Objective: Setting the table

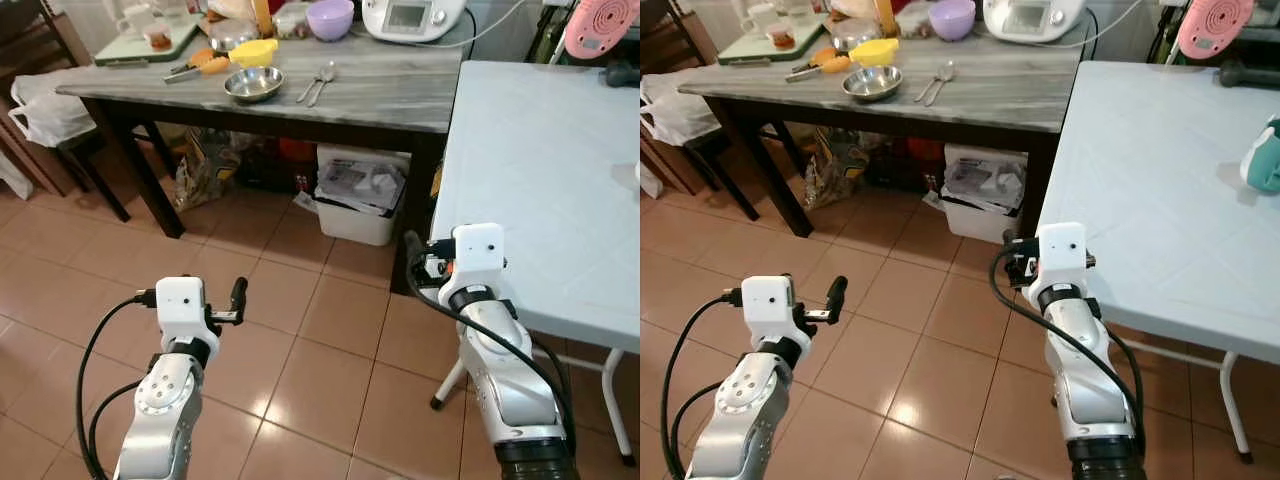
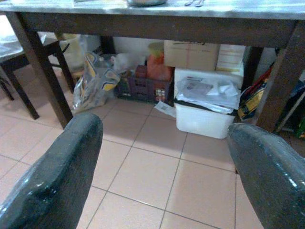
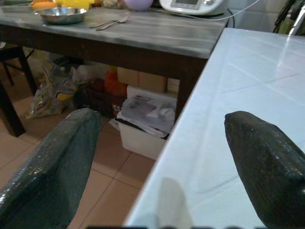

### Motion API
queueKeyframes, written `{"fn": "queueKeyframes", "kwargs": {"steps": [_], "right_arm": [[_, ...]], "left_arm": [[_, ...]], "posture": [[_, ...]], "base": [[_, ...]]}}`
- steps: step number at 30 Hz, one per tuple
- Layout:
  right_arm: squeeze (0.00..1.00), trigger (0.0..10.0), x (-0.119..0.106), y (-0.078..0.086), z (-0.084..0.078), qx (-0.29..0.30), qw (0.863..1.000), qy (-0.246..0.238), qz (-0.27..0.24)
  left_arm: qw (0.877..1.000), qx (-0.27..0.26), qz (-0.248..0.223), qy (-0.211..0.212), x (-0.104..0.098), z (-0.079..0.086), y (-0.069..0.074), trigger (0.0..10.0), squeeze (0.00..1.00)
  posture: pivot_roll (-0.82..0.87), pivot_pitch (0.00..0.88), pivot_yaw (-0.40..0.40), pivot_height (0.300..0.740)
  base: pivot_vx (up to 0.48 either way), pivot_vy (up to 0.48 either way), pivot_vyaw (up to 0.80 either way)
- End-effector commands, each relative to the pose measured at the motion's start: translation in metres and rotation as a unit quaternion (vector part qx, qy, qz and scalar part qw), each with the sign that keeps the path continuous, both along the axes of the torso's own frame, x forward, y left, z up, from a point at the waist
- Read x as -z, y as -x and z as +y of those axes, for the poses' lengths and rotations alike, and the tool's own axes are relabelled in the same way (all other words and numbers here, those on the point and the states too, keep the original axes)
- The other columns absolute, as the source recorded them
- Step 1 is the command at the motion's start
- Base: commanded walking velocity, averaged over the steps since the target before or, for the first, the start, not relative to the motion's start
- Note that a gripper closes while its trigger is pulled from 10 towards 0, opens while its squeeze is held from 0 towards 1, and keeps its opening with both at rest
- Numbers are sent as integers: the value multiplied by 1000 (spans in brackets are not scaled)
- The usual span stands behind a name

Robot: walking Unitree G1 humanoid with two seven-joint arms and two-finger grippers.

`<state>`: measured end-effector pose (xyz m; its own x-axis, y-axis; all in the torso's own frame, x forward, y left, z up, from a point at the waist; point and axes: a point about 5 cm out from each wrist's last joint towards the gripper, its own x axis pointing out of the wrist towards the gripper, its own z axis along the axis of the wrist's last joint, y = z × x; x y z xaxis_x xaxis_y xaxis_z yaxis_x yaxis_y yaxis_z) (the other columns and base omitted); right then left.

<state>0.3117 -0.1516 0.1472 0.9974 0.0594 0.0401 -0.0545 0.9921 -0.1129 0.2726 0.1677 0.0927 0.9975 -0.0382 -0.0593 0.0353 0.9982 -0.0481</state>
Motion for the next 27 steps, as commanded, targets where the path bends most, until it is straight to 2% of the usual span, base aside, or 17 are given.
{"fn": "queueKeyframes", "kwargs": {"steps": [1, 18, 27], "right_arm": [[0, 10000, -4, 0, -1, 2, 1000, -2, -6], [0, 10000, -5, -3, 0, 2, 1000, -3, -7], [0, 10000, -4, -3, 2, 2, 1000, -9, -7]], "left_arm": [[1000, -3, 3, -1, 0, 1, 0, 10000, 0], [1000, -1, 5, -3, 1, 2, -2, 10000, 0], [1000, 1, 6, -5, 0, 1, -3, 10000, 0]], "posture": [[-212, 115, 104, 740], [-210, 102, 106, 740], [-210, 104, 113, 740]], "base": [[0, -480, 0], [0, -480, 0], [0, -480, -652]]}}
